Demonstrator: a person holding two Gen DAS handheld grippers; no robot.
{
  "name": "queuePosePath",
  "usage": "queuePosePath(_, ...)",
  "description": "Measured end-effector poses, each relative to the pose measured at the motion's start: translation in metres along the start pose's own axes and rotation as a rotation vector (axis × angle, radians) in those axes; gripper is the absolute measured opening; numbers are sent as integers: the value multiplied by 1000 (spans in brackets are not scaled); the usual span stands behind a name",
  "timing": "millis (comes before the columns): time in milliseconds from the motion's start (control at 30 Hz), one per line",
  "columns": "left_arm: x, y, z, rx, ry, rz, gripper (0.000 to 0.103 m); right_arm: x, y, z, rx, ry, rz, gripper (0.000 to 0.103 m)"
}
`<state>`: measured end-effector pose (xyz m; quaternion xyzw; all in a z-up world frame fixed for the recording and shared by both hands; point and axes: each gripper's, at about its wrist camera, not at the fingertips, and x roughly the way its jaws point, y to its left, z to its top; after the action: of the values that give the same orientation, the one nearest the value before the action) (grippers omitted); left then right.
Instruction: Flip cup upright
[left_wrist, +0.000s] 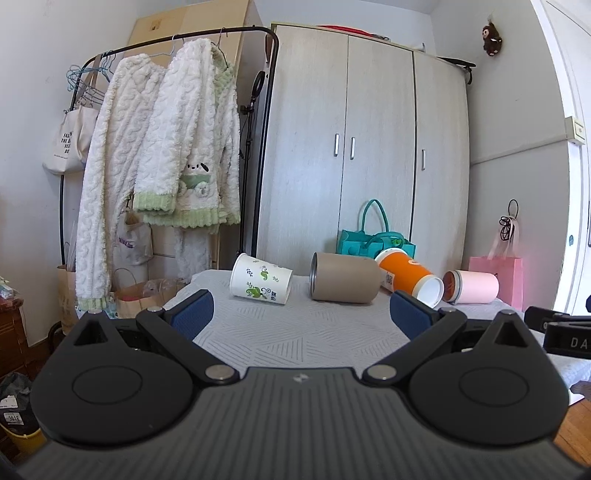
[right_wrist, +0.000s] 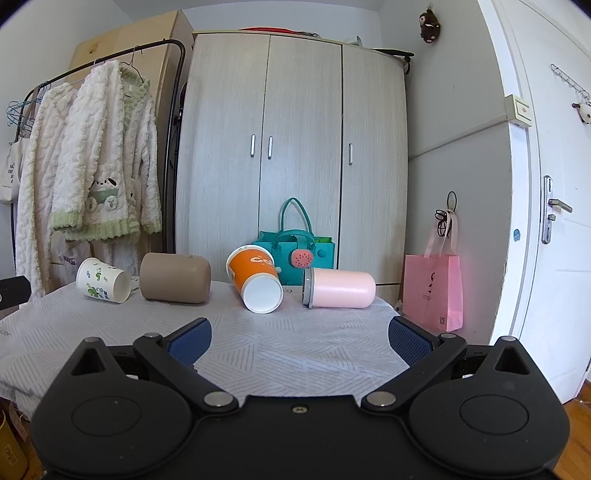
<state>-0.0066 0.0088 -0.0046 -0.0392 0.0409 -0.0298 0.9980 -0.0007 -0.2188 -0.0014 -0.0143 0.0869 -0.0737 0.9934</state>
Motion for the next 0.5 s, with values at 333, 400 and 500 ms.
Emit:
queuePosePath(333,-1,-2,0,3,-1,2,103,0,-1,0,2,-3,-4,103)
queuePosePath(400,0,-2,0,3,-1,3,103,0,-1,-1,4,-3,-4,103)
queuePosePath(500,-1,-1,0,4,2,-1,103,1,-1,-1,2,-3,-4,103)
